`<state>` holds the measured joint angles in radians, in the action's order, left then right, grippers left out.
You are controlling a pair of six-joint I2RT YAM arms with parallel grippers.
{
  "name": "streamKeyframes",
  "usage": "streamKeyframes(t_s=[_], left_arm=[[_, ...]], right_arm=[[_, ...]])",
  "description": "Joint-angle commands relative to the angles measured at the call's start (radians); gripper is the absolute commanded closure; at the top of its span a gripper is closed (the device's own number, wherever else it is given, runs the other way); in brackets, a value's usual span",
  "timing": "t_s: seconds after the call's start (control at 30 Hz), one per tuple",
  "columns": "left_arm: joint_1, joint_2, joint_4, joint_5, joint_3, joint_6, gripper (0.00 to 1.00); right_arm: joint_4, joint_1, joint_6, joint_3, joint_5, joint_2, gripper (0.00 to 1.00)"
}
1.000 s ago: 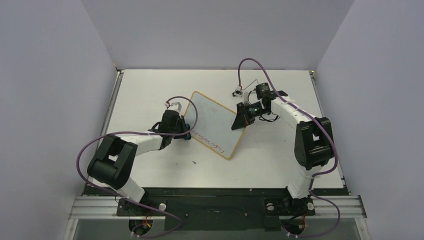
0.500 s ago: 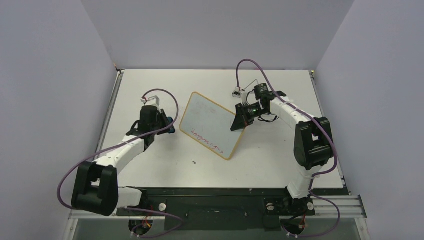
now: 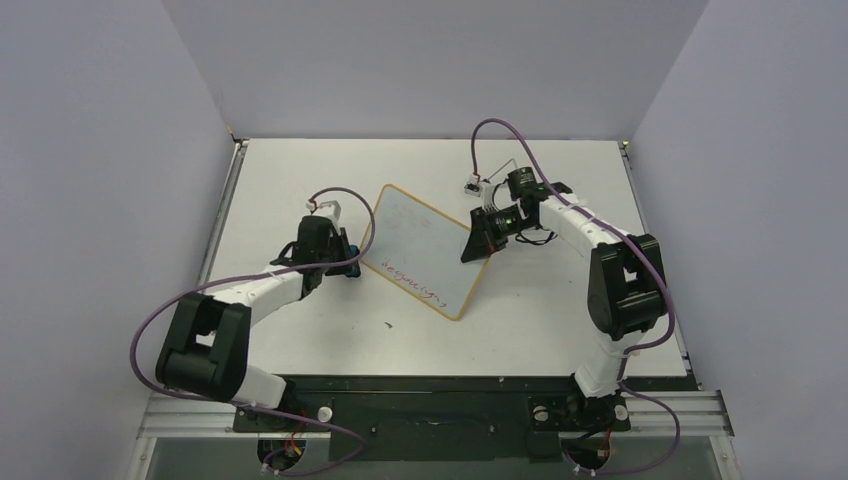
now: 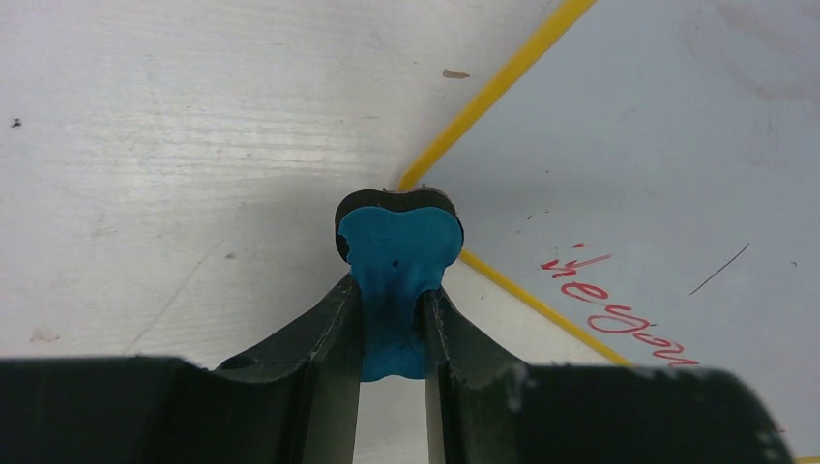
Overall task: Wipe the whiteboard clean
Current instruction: Erase the whiteboard at the center of the board.
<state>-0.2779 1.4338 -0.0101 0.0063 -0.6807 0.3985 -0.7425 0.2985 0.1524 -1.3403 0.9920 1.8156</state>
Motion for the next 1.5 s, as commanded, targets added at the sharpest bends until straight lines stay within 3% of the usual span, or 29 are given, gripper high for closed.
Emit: streamKeyframes(t_s=[0.0, 0.33, 0.73, 0.97, 1.1, 1.47], left_arm=[[-0.052, 0.036, -0.198, -0.069, 0.020, -0.005, 1.00], [-0.130, 0.100, -0.497, -0.251, 0.110, 0.102, 1.00], [-0.130, 0.126, -0.560, -0.375, 0.185, 0.167, 1.00], [-0.142, 0.170, -0.565, -0.326, 0.157, 0.169, 1.00], [-0.180, 0.197, -0.644, -0.297, 0.179, 0.182, 1.00], [-0.238, 0.203, -0.774, -0.064, 0.170, 0.201, 1.00]], right_arm=[[-0.031, 0.020, 0.015, 0.010, -0.038, -0.027, 1.00], [-0.032, 0.023, 0.018, 0.009, -0.026, -0.029, 1.00], [-0.028, 0.064, 0.015, 0.012, 0.017, -0.025, 1.00], [-0.028, 0.065, 0.017, 0.012, 0.023, -0.025, 1.00], [-0.028, 0.065, 0.018, 0.012, 0.026, -0.025, 1.00], [-0.030, 0.070, 0.021, 0.010, 0.023, -0.021, 1.00]])
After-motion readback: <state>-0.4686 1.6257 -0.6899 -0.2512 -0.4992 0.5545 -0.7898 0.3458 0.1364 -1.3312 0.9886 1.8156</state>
